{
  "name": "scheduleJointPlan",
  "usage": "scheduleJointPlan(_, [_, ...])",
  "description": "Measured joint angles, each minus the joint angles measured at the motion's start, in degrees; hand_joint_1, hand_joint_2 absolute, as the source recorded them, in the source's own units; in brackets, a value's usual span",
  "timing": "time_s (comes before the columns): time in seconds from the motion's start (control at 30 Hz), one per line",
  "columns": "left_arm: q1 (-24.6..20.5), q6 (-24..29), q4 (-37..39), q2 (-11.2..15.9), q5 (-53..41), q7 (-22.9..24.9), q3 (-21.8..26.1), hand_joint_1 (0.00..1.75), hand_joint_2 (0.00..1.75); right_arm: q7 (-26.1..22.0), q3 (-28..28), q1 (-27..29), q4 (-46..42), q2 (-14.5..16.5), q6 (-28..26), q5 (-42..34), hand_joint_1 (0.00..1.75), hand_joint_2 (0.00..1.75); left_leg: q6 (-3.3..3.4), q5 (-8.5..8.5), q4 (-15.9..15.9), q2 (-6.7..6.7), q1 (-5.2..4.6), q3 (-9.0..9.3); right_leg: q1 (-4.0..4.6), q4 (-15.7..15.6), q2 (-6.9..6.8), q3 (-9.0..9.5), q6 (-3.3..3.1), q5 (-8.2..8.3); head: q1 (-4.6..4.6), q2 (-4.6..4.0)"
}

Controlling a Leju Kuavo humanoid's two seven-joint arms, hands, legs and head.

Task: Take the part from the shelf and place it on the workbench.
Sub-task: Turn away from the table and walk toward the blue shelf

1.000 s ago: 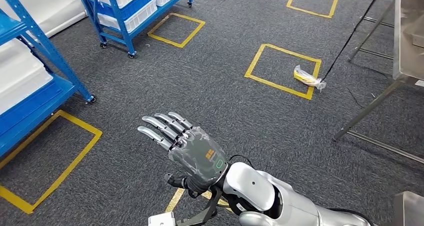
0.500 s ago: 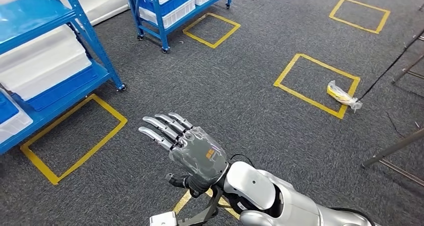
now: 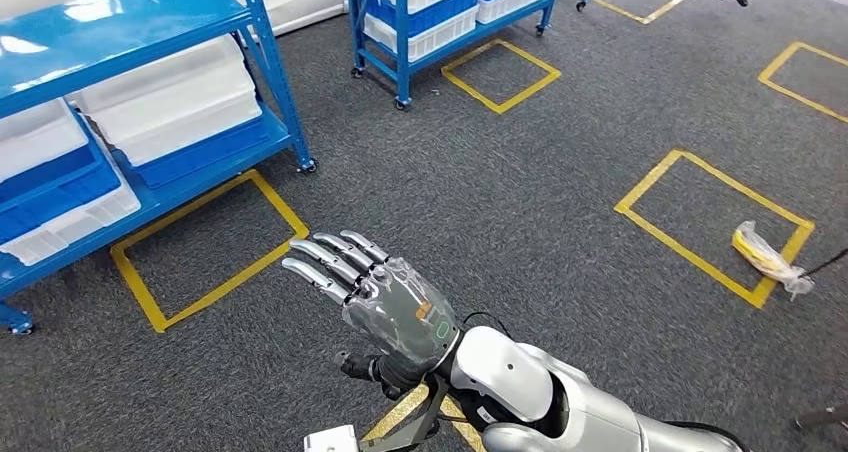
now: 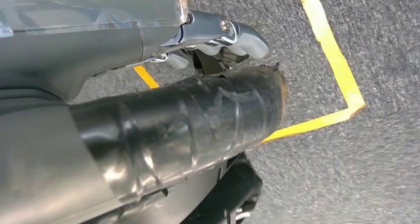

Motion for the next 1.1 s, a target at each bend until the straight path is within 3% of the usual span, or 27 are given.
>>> scheduleJointPlan(0.03, [0.0,0.0,0.0,0.0,0.0,0.0,-0.1,0.0,0.0,-0.1,0.0,0.2,0.1,-0.1,-0.2,0.0,0.0,1.75,-0.39,-0.2,0.1,-0.68,0.14,0.09,0.16,-1.4,0.71,0.31,-0.31,0.7,0.01,0.0])
scheduleJointPlan(0.1, [0.2,0.0,0.0,0.1,0.0,0.1,-0.1,0.0,0.0,-0.3,-0.1,0.4,0.2,-0.2,-0.4,-0.1,0.0,1.75,-1.09,-0.15,0.4,-1.52,0.24,0.2,0.39,-2.0,0.1,1.11,-1.1,0.33,0.01,0.0])
scheduleJointPlan(0.13, [0.3,0.0,0.0,0.3,0.1,0.1,-0.2,0.0,0.0,-0.3,-0.1,0.4,0.2,-0.2,-0.5,-0.1,0.0,1.75,-1.35,-0.02,1.2,-0.81,0.21,0.1,0.38,-2.4,-0.6,1.92,-1.48,0.33,-0.01,0.0])
scheduleJointPlan(0.2, [0.2,0.0,0.0,0.4,0.0,0.1,-0.2,0.0,0.0,-0.4,-0.2,0.4,0.2,-0.2,-0.6,-0.1,0.0,1.75,-1.75,-0.32,5.1,2.43,0.02,-1.95,0.34,-3.3,-2.06,3.65,-2.21,-0.25,-0.06,0.0])
scheduleJointPlan(0.23, [0.0,0.0,0.0,0.5,0.0,0.1,-0.2,0.0,0.0,-0.4,-0.2,0.5,0.2,-0.2,-0.6,-0.1,0.0,1.75,-1.91,-1.07,8.3,4.33,-0.01,-4.02,0.44,-3.6,-2.86,4.41,-2.44,-0.67,-0.09,0.0])
scheduleJointPlan(0.27, [-0.1,0.0,0.0,0.5,0.0,0.1,-0.2,0.0,0.0,-0.4,-0.2,0.5,0.2,-0.2,-0.6,-0.1,0.0,1.75,-2.06,-2.26,11.5,5.39,-0.02,-6.41,0.52,-3.7,-3.67,5.01,-2.58,-1.18,-0.1,0.0])
scheduleJointPlan(0.33, [-0.1,0.0,0.0,0.5,0.1,0.1,-0.2,0.0,0.0,-0.4,-0.2,0.7,0.4,-0.2,-0.6,-0.1,0.0,1.75,-2.13,-4.26,15.0,6.13,0.02,-10.21,0.62,-3.8,-5.18,6.33,-2.6,-2.44,-0.1,0.0])
scheduleJointPlan(0.37, [0.1,0.0,0.0,0.5,0.0,0.1,-0.2,0.0,0.0,-0.4,-0.2,0.7,0.4,-0.2,-0.6,-0.1,0.0,1.75,-2.03,-4.06,14.5,6.29,0.02,-10.94,0.64,-3.8,-5.84,7.12,-2.56,-3.12,-0.1,0.0])
scheduleJointPlan(0.4, [0.4,0.0,0.0,0.5,0.0,0.1,-0.3,0.0,0.0,-0.4,-0.2,0.7,0.5,-0.2,-0.6,-0.1,0.0,1.75,-1.77,-2.45,12.1,6.6,0.0,-10.76,0.69,-3.8,-6.5,8.05,-2.5,-3.87,-0.1,0.0])
scheduleJointPlan(0.47, [0.7,0.0,0.0,0.6,0.0,0.2,-0.3,0.0,0.0,-0.4,-0.2,0.8,0.5,-0.2,-0.6,-0.1,0.0,1.75,-1.09,2.67,5.6,8.34,-0.38,-9.32,0.9,-3.7,-7.74,9.82,-2.22,-5.41,-0.05,0.0])
scheduleJointPlan(0.5, [0.8,0.0,0.0,0.7,0.1,0.1,-0.3,0.0,0.0,-0.4,-0.2,0.8,0.6,-0.2,-0.6,-0.1,0.0,1.75,-0.81,4.26,3.2,9.29,-0.72,-8.63,1.03,-3.7,-8.31,10.45,-1.91,-6.2,-0.04,0.0])
scheduleJointPlan(0.53, [0.7,0.0,0.0,0.8,0.1,0.1,-0.3,0.0,0.0,-0.4,-0.2,0.9,0.6,-0.2,-0.6,-0.1,0.0,1.75,-0.58,5.05,2.1,9.93,-1.04,-8.28,1.15,-3.7,-8.89,11.04,-1.55,-6.9,-0.02,0.0])
scheduleJointPlan(0.57, [0.7,0.0,0.0,0.8,0.0,0.1,-0.3,0.0,0.0,-0.4,-0.2,0.9,0.7,-0.2,-0.6,-0.1,0.0,1.75,-0.45,4.77,2.0,9.95,-1.27,-8.09,1.23,-3.6,-9.29,11.6,-1.18,-7.36,0.0,0.0])
scheduleJointPlan(0.63, [0.7,0.0,0.0,0.8,0.0,0.1,-0.4,0.0,0.0,-0.4,-0.3,0.8,0.7,-0.2,-0.6,-0.1,0.0,1.75,0.04,4.33,1.6,8.66,-1.11,-6.96,1.07,-2.2,-9.32,12.06,-0.54,-7.45,-0.01,0.0])
scheduleJointPlan(0.67, [0.6,0.0,0.0,0.9,0.0,0.1,-0.4,0.0,0.0,-0.4,-0.3,0.7,0.6,-0.2,-0.6,-0.1,0.0,1.75,0.34,3.98,1.4,7.97,-0.96,-6.23,0.88,0.0,-8.2,11.24,-0.29,-7.05,-0.02,0.0])
scheduleJointPlan(0.73, [0.4,0.0,0.0,0.9,0.1,0.1,-0.5,0.0,0.0,-0.4,-0.3,0.7,0.6,-0.2,-0.6,-0.1,0.0,1.75,0.89,3.24,1.0,6.71,-0.67,-4.84,0.44,6.8,-5.25,6.92,0.2,-7.39,0.0,0.0])
scheduleJointPlan(0.8, [0.2,0.0,0.0,0.9,0.1,0.1,-0.5,0.0,0.0,-0.4,-0.3,0.9,0.6,-0.2,-0.7,-0.1,0.0,1.75,1.12,2.27,1.0,5.28,-0.53,-3.76,0.16,12.7,-3.8,1.77,0.58,-10.52,0.01,0.0])
scheduleJointPlan(0.87, [0.3,0.0,0.0,0.9,0.1,0.1,-0.6,0.0,0.0,-0.4,-0.3,1.0,0.7,-0.3,-0.6,-0.1,0.0,1.75,1.01,1.04,1.0,3.57,-0.47,-2.19,-0.04,13.4,-3.66,-1.4,0.81,-13.26,0.01,0.0])
scheduleJointPlan(0.9, [0.3,0.0,0.0,0.9,0.1,0.1,-0.6,0.0,0.0,-0.4,-0.3,1.1,0.7,-0.3,-0.6,-0.1,0.0,1.75,0.86,0.33,1.0,2.71,-0.42,-1.21,-0.08,11.7,-3.53,-2.0,0.86,-12.84,0.01,0.0])
scheduleJointPlan(0.93, [0.4,0.0,0.0,0.9,0.1,0.1,-0.6,0.0,0.0,-0.4,-0.3,1.1,0.7,-0.3,-0.6,-0.1,0.0,1.75,0.67,-0.44,1.0,1.89,-0.34,-0.16,-0.11,8.8,-3.02,-2.17,0.87,-10.6,0.01,0.0])
scheduleJointPlan(0.97, [0.5,0.0,0.0,0.9,0.1,0.1,-0.6,0.0,0.0,-0.4,-0.3,1.1,0.7,-0.3,-0.6,-0.1,0.0,1.75,0.43,-1.19,1.1,1.13,-0.27,0.71,-0.11,5.4,-1.94,-2.17,0.85,-6.48,0.0,0.0])
scheduleJointPlan(1.03, [0.4,0.0,0.0,0.9,0.0,0.2,-0.6,0.0,0.0,-0.4,-0.3,1.3,0.9,-0.5,-0.6,-0.1,0.0,1.75,-0.2,-2.46,1.0,-0.35,-0.09,1.55,0.13,0.9,-0.24,-1.95,0.33,-0.29,-0.02,0.0])
scheduleJointPlan(1.07, [0.5,0.0,0.1,0.9,0.0,0.2,-0.7,0.0,0.0,-0.4,-0.4,1.4,0.9,-0.6,-0.6,-0.1,0.0,1.75,-0.57,-2.78,1.0,-0.9,-0.03,1.75,0.3,0.0,-0.02,-1.8,-0.11,1.04,-0.04,0.0])
scheduleJointPlan(1.1, [0.5,0.0,0.0,0.8,0.0,0.2,-0.7,0.0,0.0,-0.4,-0.5,1.4,1.0,-0.6,-0.6,-0.1,0.0,1.75,-0.93,-2.83,0.9,-1.25,0.02,1.9,0.47,-0.2,-0.55,-1.35,-0.68,0.56,-0.06,0.0])
